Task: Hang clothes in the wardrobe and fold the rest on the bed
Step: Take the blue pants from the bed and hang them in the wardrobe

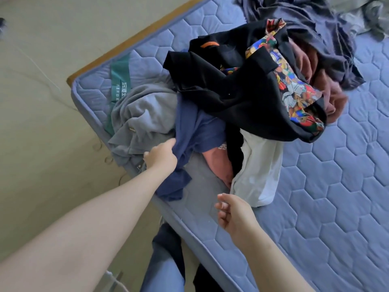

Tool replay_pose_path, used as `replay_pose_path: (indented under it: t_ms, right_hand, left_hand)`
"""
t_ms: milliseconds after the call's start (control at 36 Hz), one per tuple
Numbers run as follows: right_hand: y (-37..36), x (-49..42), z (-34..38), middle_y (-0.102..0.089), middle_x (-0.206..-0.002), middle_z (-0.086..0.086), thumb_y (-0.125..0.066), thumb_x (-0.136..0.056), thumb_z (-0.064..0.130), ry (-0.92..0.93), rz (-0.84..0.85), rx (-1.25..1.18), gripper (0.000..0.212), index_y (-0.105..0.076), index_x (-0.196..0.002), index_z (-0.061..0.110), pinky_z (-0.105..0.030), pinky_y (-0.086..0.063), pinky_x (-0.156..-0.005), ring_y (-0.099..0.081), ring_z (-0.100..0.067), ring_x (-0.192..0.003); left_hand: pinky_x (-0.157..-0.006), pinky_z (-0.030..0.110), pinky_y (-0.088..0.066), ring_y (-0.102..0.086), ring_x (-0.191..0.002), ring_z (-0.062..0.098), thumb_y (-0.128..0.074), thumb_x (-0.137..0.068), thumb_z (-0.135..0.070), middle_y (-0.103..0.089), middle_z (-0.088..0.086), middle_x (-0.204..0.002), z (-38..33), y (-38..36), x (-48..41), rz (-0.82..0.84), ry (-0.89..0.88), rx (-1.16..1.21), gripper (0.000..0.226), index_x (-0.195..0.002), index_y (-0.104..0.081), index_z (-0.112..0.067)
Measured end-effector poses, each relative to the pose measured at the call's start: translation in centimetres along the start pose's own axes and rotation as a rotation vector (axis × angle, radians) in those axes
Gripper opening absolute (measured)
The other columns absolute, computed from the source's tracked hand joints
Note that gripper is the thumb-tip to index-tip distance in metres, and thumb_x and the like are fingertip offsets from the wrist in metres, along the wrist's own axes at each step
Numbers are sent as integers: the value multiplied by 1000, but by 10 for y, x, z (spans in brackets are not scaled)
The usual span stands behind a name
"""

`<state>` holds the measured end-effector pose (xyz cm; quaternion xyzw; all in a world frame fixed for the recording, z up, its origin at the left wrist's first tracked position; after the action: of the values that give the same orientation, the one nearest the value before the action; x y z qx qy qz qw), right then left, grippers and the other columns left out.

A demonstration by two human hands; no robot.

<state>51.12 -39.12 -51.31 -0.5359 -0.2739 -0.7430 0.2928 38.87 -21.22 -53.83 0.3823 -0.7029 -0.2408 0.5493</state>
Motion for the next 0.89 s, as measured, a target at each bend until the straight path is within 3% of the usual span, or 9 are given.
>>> replay_pose_path:
  t_ms: [83,139,250,333,472,528,611,750,889]
  right_hand:
    - [7,9,-5,-49,-45,2,-50,-91,7,-12,20,24,14,-56,-79,11,-22,-28,-51,-34,-13,-48]
    - [11,16,-6,-50,-44,3,-51,-90,7,-7,35,40,13,-56,-80,12,-20,-29,-50,-34,-12,-46]
    - [21,35,-3,-49,-41,4,-52,-90,8,16,78,48,12,-55,-79,13,-18,-30,-44,-34,-10,-42]
    - [32,50,0,-49,-41,4,-51,-90,9,51,103,54,13,-55,-79,13,-16,-30,-42,-33,-10,-43]
    - [60,74,-5,-45,-48,2,-50,-91,8,84,139,7,13,-54,-79,12,-15,-28,-41,-29,-10,-42]
    - [72,85,-8,-45,-52,1,-49,-91,9,105,152,10,13,-54,-80,12,-18,-28,-44,-30,-11,-45]
    - [90,98,-12,-52,-68,-2,-46,-93,13,157,138,43,14,-54,-81,13,-22,-30,-51,-38,-13,-53]
    - [110,112,-12,-57,-87,-6,-42,-99,32,211,194,48,26,-53,-89,11,-28,-40,-61,-51,-18,-69]
    - [120,126,-5,-61,-81,-14,-34,-102,26,244,333,-31,34,-57,-92,3,-32,-44,-62,-55,-26,-69]
  left_hand:
    - [-72,32,-34,-42,-84,27,-31,-85,3,-46,-1,-82,-1,-10,21,80,-65,236,27,-83,-42,-21]
    - [-61,30,-23,-27,-72,20,-32,-78,7,-30,-2,-65,-4,-14,34,97,-132,339,28,-69,-28,-20]
    - [-61,27,-19,-24,-67,17,-37,-78,11,-25,1,-65,-14,-16,72,116,-219,447,31,-65,-27,-15]
    - [-58,23,-23,-31,-68,15,-40,-83,8,-40,6,-72,-22,-13,98,117,-194,531,14,-76,-49,0]
    - [-70,20,-40,-49,-80,12,-40,-83,13,-62,7,-86,-43,-3,144,161,-250,633,28,-95,-64,4]
    - [-75,19,-42,-52,-81,11,-40,-83,14,-65,7,-85,-52,-7,164,231,-298,630,30,-85,-65,-2]
    - [-60,12,-34,-43,-70,8,-39,-82,16,-50,-2,-67,-59,-9,190,288,-335,566,33,-67,-53,-10]
    - [-69,18,-37,-45,-75,12,-41,-82,14,-51,3,-76,-81,-4,235,417,-451,487,23,-76,-51,-6]
    - [-70,23,-36,-44,-75,13,-44,-81,8,-49,-2,-73,-91,-25,277,523,-519,272,26,-71,-47,-16]
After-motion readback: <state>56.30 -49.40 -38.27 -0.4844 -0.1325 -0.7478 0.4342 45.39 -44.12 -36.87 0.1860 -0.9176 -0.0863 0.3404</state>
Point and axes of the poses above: each hand's wrist, its own x-axis away from the middle knuckle, its own y-axis out of the back of the hand, z = x × y, the point moved 4 cm from there along -x, towards the middle knuckle
